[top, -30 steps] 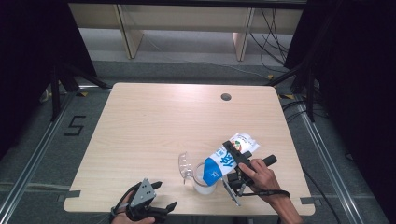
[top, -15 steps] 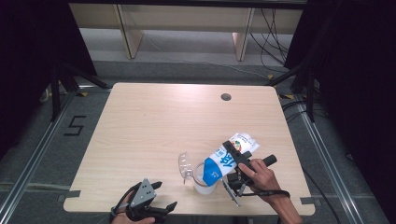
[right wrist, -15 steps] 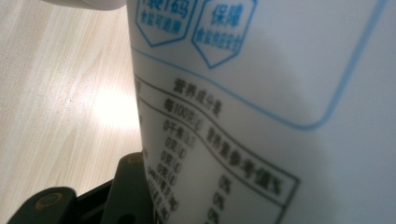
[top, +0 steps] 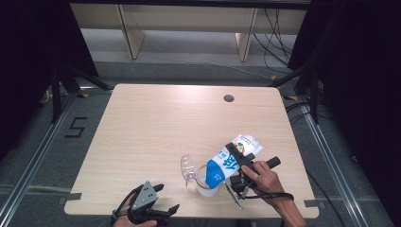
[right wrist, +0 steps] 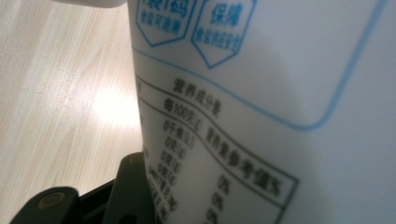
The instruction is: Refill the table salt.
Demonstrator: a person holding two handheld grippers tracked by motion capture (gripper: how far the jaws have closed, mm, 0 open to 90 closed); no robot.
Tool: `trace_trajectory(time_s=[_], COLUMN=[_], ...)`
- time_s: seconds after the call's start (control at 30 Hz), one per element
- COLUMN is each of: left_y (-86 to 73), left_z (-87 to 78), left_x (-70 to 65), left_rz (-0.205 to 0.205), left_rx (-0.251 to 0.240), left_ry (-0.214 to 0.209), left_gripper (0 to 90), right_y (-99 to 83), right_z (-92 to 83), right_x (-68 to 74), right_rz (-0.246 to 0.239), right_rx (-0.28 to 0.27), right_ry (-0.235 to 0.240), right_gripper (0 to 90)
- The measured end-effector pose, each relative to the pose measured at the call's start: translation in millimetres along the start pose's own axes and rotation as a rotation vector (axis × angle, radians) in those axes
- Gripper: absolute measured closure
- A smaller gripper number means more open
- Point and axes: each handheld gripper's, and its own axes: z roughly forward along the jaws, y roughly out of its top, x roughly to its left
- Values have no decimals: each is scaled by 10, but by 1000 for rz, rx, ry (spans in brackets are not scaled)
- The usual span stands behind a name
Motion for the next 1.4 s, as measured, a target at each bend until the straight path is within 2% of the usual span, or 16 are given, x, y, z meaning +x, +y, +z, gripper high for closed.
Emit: trace_trajectory(time_s=[0.57, 0.6, 0.67, 0.7, 0.73, 0.8, 0.83, 0.87, 0.97, 1.1, 1.17, 1.23, 1.27, 1.33, 1.4], left_y=[0, 0, 0, 0, 0, -4, 0, 0, 0, -4, 1, 1, 1, 0, 0], left_z=[1, 2, 1, 1, 1, 6, 2, 2, 2, 5, 0, 1, 1, 2, 2], left_x=[0, 0, -1, 0, 0, -10, 0, 1, 0, -9, 2, 0, 0, 1, 0], left_rz=[-2, -2, -1, -1, -1, -23, -3, -1, -2, -24, 1, -1, -1, -1, -1], left_rx=[-1, 0, 0, 0, 0, -3, -1, -1, 0, -4, 0, -1, -1, -1, -1], left_ry=[0, 0, 0, 0, 0, -2, 0, 0, 0, -2, 0, 1, 1, 1, 1], left_gripper=[153, 153, 153, 153, 153, 153, 153, 153, 153, 153, 153, 153, 153, 153, 153], right_y=[-4, -7, -8, -7, -10, -12, -13, -13, -14, -16, -15, -13, -11, -11, -9], right_z=[-5, -10, -10, -7, -12, -12, -12, -13, -9, -15, -12, -16, -17, -17, -11], right_x=[-2, 24, 21, -3, 22, 21, 21, 21, 20, 20, 14, 18, 5, 3, -16], right_rz=[-12, 21, 20, -7, 28, 29, 28, 27, 22, 26, 15, 23, 5, 3, -20], right_rx=[7, 21, 21, 10, 26, 23, 24, 25, 24, 28, 25, 31, 29, 30, 14], right_ry=[-6, 6, 3, -7, 4, 4, 4, 4, 12, 3, 2, 6, 4, 3, -16], right_gripper=[578, 579, 580, 580, 580, 581, 581, 581, 581, 582, 583, 583, 585, 588, 589])
